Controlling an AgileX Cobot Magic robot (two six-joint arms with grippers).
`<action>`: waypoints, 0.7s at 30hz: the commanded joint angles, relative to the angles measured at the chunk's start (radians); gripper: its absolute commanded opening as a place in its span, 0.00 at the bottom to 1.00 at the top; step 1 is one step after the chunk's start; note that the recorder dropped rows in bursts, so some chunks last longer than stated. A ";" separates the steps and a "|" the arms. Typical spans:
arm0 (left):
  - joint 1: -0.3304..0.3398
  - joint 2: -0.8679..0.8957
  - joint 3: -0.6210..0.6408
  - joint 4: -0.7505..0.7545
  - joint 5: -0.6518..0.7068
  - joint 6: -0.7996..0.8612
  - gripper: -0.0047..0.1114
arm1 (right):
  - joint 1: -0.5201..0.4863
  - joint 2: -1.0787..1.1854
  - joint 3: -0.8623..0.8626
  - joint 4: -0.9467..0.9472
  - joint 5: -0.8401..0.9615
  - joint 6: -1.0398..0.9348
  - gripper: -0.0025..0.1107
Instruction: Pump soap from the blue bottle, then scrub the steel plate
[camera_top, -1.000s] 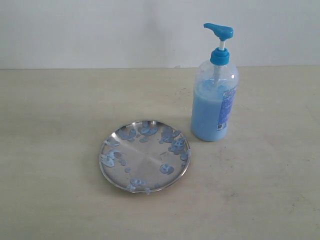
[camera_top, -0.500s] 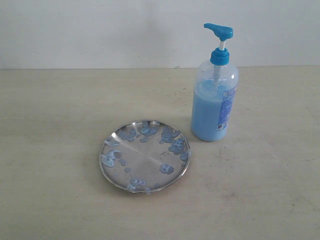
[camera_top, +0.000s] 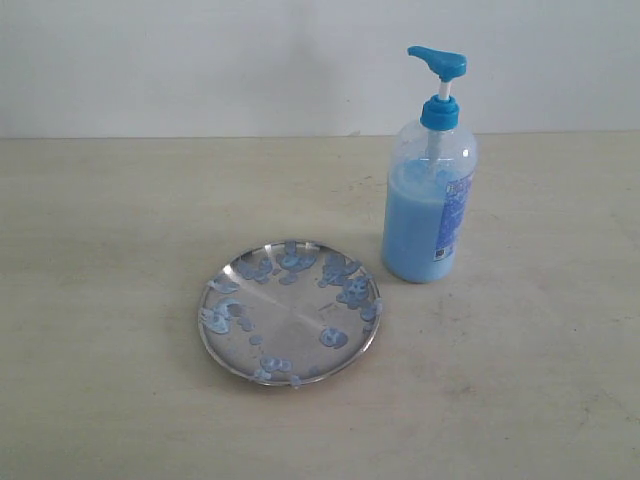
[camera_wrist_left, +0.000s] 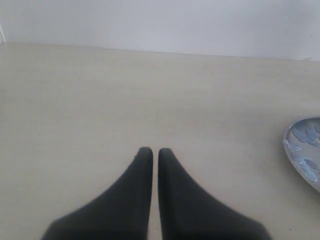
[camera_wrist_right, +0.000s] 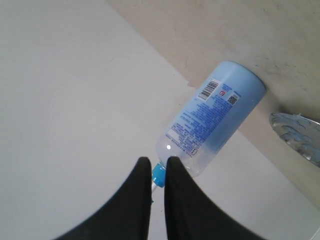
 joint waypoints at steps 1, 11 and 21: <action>0.001 -0.003 -0.004 0.001 0.002 -0.012 0.08 | -0.001 -0.003 -0.001 -0.004 0.001 -0.005 0.02; 0.001 -0.003 -0.004 0.001 0.002 -0.012 0.08 | -0.001 -0.045 -0.001 -0.004 0.023 -0.005 0.02; 0.001 -0.003 -0.004 0.001 0.002 -0.012 0.08 | 0.001 -0.244 -0.114 0.331 -0.432 -1.482 0.02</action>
